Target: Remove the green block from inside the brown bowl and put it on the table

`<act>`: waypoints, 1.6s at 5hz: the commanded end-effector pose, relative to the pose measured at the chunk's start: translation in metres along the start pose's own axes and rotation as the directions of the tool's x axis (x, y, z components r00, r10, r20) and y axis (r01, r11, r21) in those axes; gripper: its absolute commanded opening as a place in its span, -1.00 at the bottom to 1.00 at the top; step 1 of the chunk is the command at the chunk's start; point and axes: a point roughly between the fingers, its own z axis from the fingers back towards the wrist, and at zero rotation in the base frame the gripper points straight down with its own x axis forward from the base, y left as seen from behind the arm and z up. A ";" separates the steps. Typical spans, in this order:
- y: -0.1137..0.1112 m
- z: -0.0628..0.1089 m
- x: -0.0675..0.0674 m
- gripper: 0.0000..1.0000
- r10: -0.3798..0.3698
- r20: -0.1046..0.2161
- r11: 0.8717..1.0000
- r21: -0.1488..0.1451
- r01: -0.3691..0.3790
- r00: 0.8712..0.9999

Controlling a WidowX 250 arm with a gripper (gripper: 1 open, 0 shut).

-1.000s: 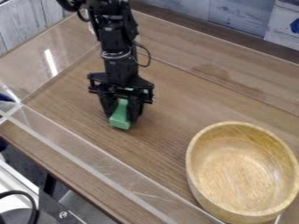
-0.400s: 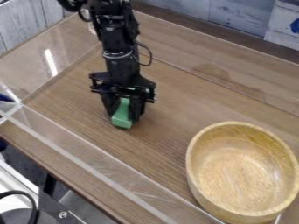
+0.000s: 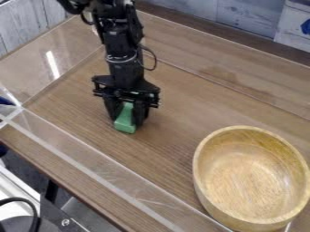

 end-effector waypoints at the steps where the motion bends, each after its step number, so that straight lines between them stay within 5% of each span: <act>1: -0.005 0.003 0.009 -1.00 -0.027 0.032 1.000 0.000 0.027 0.999; 2: -0.010 0.002 0.012 -1.00 -0.047 0.036 0.999 -0.007 0.048 0.998; 4: -0.017 0.000 0.017 -1.00 -0.025 -0.006 0.998 -0.050 0.025 1.000; 5: -0.018 -0.002 0.014 1.00 -0.037 0.012 0.996 -0.081 0.038 0.999; 6: -0.019 -0.001 0.011 1.00 -0.048 0.051 0.991 -0.124 0.054 0.998; 8: -0.029 0.031 0.007 1.00 -0.068 0.105 0.995 -0.072 0.075 0.992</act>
